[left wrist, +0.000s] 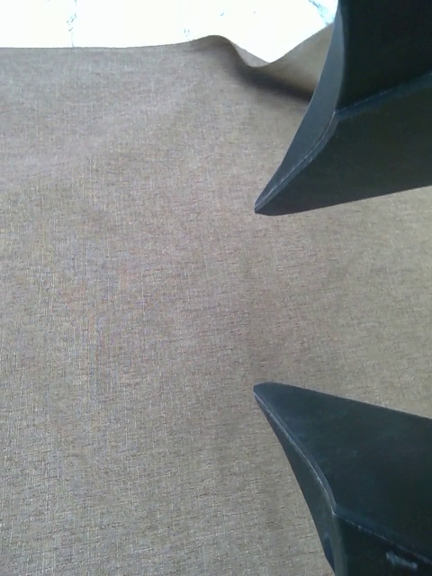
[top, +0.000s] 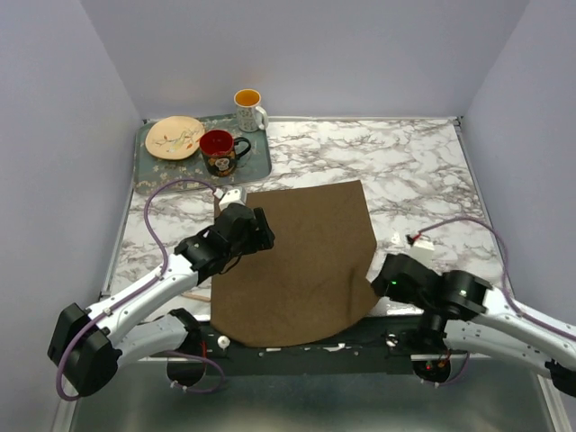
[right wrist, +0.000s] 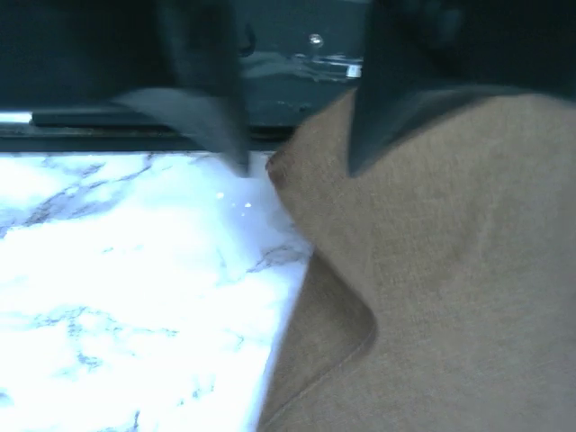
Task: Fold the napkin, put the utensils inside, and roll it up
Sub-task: Flatten the napkin out, then fold the napkin
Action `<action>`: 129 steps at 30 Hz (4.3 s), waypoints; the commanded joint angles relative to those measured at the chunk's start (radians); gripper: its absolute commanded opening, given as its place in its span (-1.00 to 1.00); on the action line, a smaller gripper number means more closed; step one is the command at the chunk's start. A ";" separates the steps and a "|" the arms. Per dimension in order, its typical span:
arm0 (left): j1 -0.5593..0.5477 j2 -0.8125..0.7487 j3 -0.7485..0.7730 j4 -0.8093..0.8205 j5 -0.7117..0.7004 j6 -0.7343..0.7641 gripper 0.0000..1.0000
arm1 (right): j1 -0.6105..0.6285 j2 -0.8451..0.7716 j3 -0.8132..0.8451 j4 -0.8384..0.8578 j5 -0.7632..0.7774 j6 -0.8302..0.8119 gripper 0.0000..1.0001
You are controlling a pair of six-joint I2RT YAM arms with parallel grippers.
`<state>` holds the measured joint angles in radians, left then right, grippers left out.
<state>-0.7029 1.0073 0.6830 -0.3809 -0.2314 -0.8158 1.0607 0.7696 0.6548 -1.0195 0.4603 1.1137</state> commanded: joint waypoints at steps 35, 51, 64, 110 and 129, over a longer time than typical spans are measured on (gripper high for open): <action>0.146 0.401 0.369 -0.128 0.225 0.168 0.52 | -0.748 1.385 1.138 0.329 -0.388 -0.893 0.01; 0.175 0.409 0.408 -0.115 0.260 0.211 0.52 | -0.766 1.468 1.151 0.289 -0.336 -0.919 0.18; 0.201 0.399 0.428 -0.107 0.293 0.213 0.52 | -0.768 1.596 1.378 0.073 -0.380 -0.977 0.10; 0.212 0.729 0.596 -0.026 0.372 0.198 0.49 | -0.936 1.660 1.603 0.257 -0.212 -1.172 -0.99; 0.091 0.817 0.511 0.056 0.376 0.147 0.42 | -0.987 1.697 1.761 0.237 -0.333 -1.055 0.25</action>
<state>-0.5724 1.8442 1.2465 -0.3500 0.1627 -0.6605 0.0650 2.5023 2.3825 -0.7410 0.1822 -0.0761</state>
